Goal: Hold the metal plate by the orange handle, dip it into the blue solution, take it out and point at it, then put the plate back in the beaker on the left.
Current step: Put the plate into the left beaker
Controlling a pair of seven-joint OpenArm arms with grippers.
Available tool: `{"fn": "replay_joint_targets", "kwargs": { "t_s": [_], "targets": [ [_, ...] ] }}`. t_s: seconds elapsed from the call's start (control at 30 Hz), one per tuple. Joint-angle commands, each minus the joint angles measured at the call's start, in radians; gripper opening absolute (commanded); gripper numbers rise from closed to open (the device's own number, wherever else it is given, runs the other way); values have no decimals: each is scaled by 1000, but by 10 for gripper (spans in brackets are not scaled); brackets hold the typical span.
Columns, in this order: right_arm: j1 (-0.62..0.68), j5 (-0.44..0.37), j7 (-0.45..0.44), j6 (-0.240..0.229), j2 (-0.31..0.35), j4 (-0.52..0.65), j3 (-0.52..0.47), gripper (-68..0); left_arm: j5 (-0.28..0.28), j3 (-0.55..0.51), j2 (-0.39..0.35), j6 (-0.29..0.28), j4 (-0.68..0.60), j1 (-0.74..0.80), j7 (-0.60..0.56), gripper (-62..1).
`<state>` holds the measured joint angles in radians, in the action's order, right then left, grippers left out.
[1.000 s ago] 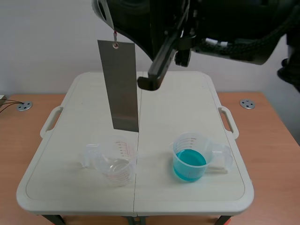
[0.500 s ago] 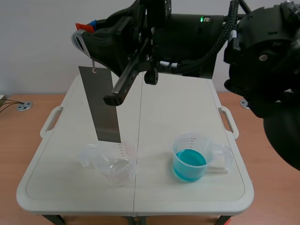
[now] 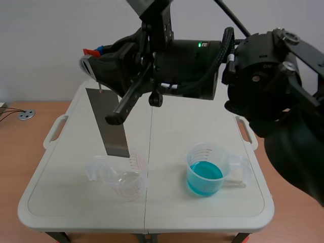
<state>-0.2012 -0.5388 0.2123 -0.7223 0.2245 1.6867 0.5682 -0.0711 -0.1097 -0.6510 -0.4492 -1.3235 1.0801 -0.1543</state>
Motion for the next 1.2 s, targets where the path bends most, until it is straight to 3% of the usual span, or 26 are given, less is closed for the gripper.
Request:
{"fn": "replay_joint_targets", "kwargs": {
  "t_s": [0.0,0.47,1.17],
  "targets": [
    [-18,-13,-15,-1,-3,8,10,-662,3,-1,8,-10,2,2,-6,-581],
    [-18,-14,-12,-1,-3,-8,29,-662,3,-1,11,-10,2,0,-6,-581],
    [-18,-15,-46,-4,-36,-214,75,-662,3,-1,11,-10,2,0,-6,-581]
  ]
}}
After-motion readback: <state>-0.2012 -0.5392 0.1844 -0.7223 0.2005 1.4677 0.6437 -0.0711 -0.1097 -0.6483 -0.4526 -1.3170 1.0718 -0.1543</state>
